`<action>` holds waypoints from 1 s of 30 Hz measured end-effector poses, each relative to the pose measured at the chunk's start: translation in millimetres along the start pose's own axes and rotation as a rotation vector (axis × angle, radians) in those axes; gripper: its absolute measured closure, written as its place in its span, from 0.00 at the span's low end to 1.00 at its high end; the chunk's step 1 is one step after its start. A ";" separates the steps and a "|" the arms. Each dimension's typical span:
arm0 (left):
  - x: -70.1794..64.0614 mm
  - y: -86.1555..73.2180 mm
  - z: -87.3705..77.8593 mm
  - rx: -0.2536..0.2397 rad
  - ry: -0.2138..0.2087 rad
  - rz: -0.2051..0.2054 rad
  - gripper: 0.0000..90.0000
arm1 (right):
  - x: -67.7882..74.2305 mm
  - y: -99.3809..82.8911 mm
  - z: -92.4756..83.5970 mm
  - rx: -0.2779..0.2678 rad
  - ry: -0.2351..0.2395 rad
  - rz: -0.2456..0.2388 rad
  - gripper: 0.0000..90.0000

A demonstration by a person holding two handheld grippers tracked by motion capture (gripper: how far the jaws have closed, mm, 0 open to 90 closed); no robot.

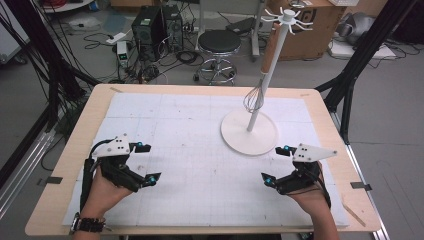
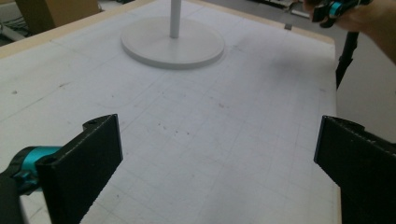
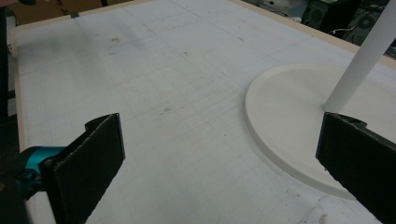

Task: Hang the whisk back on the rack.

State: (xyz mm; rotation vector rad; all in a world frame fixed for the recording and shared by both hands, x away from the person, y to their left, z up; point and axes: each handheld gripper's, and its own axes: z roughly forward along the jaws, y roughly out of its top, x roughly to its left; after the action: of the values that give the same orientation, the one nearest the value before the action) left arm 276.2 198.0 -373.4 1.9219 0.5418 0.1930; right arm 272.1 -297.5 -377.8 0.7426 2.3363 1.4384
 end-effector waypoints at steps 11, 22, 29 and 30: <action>4.5 -7.1 2.1 0.006 -0.005 -0.019 0.02 | -1.8 0.0 2.6 0.010 -0.005 0.008 0.00; 1.2 -9.8 8.1 0.023 -0.012 -0.014 0.02 | 0.6 0.6 5.3 0.018 -0.005 0.002 0.00; 3.3 -12.4 4.0 0.014 -0.006 -0.023 0.02 | -0.4 0.4 6.0 0.022 -0.003 0.004 0.00; 3.4 -12.4 3.4 0.012 -0.007 -0.025 0.02 | 0.0 0.5 5.8 0.022 -0.003 0.008 0.00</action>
State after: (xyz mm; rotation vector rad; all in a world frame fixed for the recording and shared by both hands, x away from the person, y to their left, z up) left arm 277.0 200.7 -386.5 1.9263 0.5631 0.1665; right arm 275.1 -293.1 -380.0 0.7602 2.3529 1.4159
